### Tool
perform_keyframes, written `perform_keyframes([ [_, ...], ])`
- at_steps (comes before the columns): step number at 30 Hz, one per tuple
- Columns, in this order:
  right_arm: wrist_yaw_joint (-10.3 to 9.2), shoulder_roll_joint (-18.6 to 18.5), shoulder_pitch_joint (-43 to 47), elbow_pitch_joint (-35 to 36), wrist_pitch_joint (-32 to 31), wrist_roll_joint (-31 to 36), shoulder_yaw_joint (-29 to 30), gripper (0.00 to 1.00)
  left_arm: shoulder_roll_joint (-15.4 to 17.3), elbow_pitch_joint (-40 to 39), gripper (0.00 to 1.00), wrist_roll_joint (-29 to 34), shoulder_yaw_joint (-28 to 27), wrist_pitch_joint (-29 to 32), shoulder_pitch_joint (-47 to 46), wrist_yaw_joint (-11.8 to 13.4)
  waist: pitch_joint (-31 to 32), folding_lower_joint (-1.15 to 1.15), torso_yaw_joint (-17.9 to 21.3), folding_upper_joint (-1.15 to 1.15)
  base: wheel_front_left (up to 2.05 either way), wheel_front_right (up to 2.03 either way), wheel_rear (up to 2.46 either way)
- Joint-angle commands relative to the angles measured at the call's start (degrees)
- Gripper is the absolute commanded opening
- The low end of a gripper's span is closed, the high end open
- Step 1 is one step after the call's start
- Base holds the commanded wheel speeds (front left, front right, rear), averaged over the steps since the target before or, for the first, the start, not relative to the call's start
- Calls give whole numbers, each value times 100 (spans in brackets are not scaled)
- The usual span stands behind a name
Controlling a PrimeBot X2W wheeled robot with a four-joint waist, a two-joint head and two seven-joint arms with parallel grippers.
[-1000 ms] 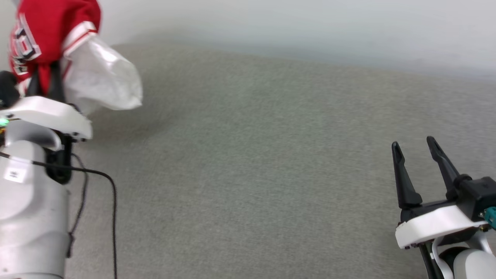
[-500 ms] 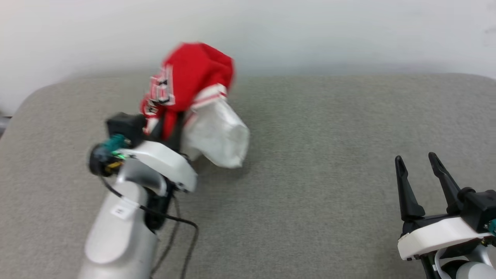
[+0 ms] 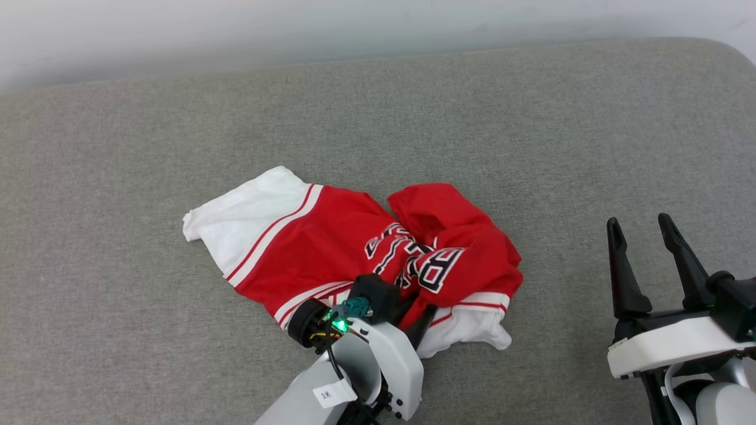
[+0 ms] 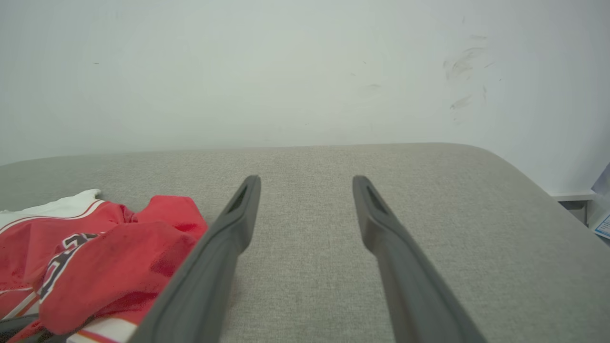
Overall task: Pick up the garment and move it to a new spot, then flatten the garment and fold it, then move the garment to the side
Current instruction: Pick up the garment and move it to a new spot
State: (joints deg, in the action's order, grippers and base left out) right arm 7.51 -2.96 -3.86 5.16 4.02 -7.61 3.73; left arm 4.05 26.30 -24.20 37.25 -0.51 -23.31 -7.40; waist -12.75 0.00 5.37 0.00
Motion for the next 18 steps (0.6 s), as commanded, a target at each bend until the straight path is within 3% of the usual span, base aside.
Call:
perform_keyframes([
  [1, -3, 11, -82, -27, 42, -14, 5, 100, 25, 34, 15, -93, 81, -67, 18, -13, -35, 0, -15, 0, 0, 0, 0],
  [2, -3, 11, -91, -50, 53, -5, 10, 100, 46, 65, 48, -96, 145, -143, -26, -14, -25, 0, -37, 0, 0, 0, 0],
  [3, -3, 12, -93, -73, 56, -3, 7, 100, 49, 87, 100, -130, 186, -223, -56, -14, -3, 0, -63, 0, 0, 0, 0],
  [8, -4, 10, -18, -156, 31, 58, 4, 100, 54, 79, 100, -99, 201, -742, -150, 4, 259, 0, -217, 0, 0, 0, 0],
  [18, -4, 10, 329, -118, -141, 86, 9, 100, 236, -434, 100, 22, -320, -1415, 37, 545, 842, 0, -540, 0, 0, 0, 0],
])
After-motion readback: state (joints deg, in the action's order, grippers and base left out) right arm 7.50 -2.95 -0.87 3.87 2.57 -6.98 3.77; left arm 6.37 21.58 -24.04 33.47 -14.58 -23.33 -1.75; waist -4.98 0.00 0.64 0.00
